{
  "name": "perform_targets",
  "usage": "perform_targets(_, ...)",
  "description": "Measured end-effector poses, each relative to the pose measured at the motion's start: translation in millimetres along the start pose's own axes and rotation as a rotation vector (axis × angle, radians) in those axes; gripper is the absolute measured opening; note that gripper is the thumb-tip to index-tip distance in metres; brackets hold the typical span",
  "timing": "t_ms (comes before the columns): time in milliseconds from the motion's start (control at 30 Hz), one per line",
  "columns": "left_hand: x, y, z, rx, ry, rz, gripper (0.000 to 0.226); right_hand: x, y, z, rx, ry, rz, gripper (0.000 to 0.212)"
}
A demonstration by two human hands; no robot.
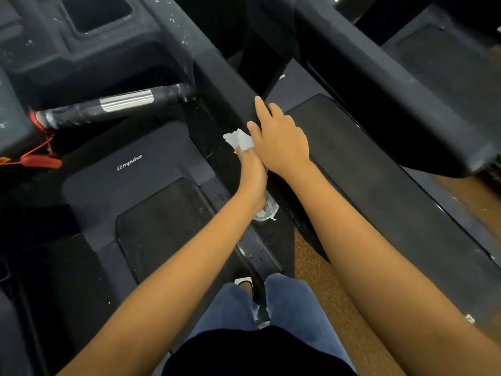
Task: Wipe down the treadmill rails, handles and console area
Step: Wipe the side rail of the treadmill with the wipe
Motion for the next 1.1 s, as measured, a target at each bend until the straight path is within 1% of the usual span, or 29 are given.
perform_targets(33, -4, -1, 5, 0.034, 0.006, 0.008, 0.04, -3, -1, -1, 0.0, -0.003, 0.002, 0.058)
perform_targets(100, -7, -7, 4, 0.11, 0.048, 0.023, 0.03, -13, -1, -3, -0.034, -0.013, 0.0, 0.061)
perform_targets(133, -7, -10, 0, 0.128, 0.04, 0.016, 0.034, -20, -1, -4, -0.065, -0.021, -0.002, 0.062)
perform_targets(300, -12, 1, -7, -0.009, -0.079, -0.105, 0.041, -61, 5, -10, -0.22, -0.055, 0.005, 0.07)
perform_targets(367, -29, 12, 10, -0.041, -0.072, -0.068, 0.043, -73, 3, -16, -0.232, -0.085, 0.031, 0.069)
perform_targets(467, -56, 19, 42, -0.018, -0.058, -0.014, 0.033, -85, -3, -25, -0.221, -0.18, 0.098, 0.07)
perform_targets(533, -60, 19, 43, 0.004, -0.053, -0.004, 0.027, -89, -7, -28, -0.209, -0.214, 0.114, 0.071)
perform_targets(567, -56, 19, 35, -0.004, -0.052, -0.022, 0.029, -89, -7, -29, -0.199, -0.214, 0.111, 0.07)
perform_targets(667, -37, 18, 5, -0.095, -0.057, -0.101, 0.045, -89, -8, -27, -0.163, -0.196, 0.116, 0.071)
perform_targets(733, -29, 20, -1, -0.164, -0.039, -0.135, 0.042, -89, -8, -25, -0.139, -0.183, 0.108, 0.07)
perform_targets(800, -33, 22, 9, -0.144, -0.057, -0.123, 0.034, -90, -9, -23, -0.119, -0.167, 0.086, 0.068)
perform_targets(900, -51, 20, 31, -0.067, -0.063, -0.05, 0.028, -91, -9, -23, -0.094, -0.162, 0.078, 0.065)
perform_targets(967, -52, 15, 25, -0.093, -0.055, -0.055, 0.027, -91, -11, -25, -0.089, -0.173, 0.088, 0.068)
perform_targets(1000, -44, 11, 18, -0.135, -0.051, -0.081, 0.027, -92, -11, -26, -0.093, -0.181, 0.094, 0.071)
perform_targets(1067, -32, 11, -2, -0.2, -0.065, -0.11, 0.037, -93, -13, -26, -0.087, -0.198, 0.112, 0.073)
perform_targets(1100, -26, 13, -6, -0.196, -0.071, -0.137, 0.041, -94, -14, -28, -0.078, -0.207, 0.119, 0.072)
Point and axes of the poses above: each hand's wrist, its own x-axis towards the middle knuckle, its own y-axis out of the palm, z = x × y, the point moved 1 cm from there along x, towards the middle knuckle, and after that the axes turned 5 degrees about -y, right-handed, at the moved point
